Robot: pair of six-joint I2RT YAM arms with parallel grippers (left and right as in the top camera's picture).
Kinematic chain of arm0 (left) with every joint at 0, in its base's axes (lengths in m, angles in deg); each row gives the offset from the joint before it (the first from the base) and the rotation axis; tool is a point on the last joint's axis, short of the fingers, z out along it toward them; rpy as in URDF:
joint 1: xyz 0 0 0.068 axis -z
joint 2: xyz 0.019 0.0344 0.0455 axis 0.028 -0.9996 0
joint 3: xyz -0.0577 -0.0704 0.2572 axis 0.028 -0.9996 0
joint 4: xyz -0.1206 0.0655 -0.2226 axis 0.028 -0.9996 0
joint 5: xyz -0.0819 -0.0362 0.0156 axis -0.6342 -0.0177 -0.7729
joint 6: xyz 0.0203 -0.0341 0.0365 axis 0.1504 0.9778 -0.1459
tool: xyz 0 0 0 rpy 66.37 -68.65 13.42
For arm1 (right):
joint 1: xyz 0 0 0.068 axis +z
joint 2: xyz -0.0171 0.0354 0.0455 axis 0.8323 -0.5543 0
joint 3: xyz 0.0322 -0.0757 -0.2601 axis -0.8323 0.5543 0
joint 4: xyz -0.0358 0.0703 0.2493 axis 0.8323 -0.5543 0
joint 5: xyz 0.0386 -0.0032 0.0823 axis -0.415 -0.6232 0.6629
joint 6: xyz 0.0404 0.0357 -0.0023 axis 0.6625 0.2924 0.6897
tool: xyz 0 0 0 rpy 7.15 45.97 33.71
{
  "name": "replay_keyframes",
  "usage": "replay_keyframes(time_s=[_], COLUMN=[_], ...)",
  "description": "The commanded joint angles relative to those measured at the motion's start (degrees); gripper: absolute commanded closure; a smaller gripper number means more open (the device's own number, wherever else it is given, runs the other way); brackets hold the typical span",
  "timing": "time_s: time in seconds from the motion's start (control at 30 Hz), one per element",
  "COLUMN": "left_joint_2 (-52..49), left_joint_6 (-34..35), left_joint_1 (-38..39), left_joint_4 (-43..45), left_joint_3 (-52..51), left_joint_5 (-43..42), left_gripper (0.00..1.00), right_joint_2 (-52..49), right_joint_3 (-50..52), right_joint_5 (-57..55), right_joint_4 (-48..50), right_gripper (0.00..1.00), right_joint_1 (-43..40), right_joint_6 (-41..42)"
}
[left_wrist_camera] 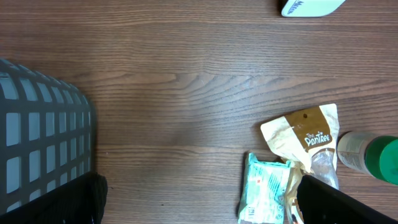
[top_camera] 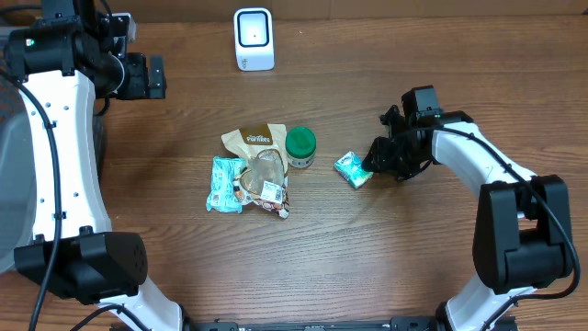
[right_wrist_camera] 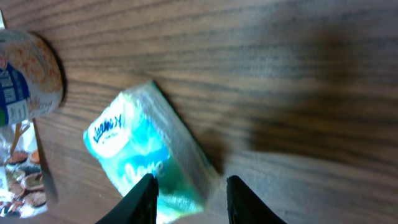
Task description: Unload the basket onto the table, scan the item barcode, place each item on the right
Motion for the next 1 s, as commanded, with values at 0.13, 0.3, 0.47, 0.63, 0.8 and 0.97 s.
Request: replay_keyframes(time_s=[0.13,0.3,0.47,0.63,0.8,0.97], left_joint_2=[-0.5,-0.5,-0.5,-0.5,-0.5,-0.5], left_joint_6=[-1.1,-1.1,-1.1,-1.1,-1.1,-1.1], left_joint_1=[0.0,0.0,0.0,0.0,0.0,0.0], left_joint_4=[0.1,0.1,0.1,0.1,0.1,0.1], left_joint_3=[0.5,0.5,0.5,0.5,0.5,0.5], left_joint_5=[0.2,0.2,0.2,0.2,0.2,0.2], left_gripper=[0.0,0.0,0.0,0.01,0.0,0.0], right_joint_2=[0.0,0.0,-0.1,-0.4,-1.0,-3.4], right_joint_3=[2.9,3.8,4.7,5.6,5.7,5.7], right_joint_5=[1.0,1.8,3.1,4.1,5.9,5.9], right_joint_4=[4.3,4.2,4.6,4.6,4.3,3.5], right_gripper=[0.66,0.69,0.71,0.72,0.73,0.76], right_joint_1=[0.2,0.2,0.2,0.2,0.2,0.2], right_joint_6=[-0.5,-0.6,-0.6,-0.5,-0.5,-0.4])
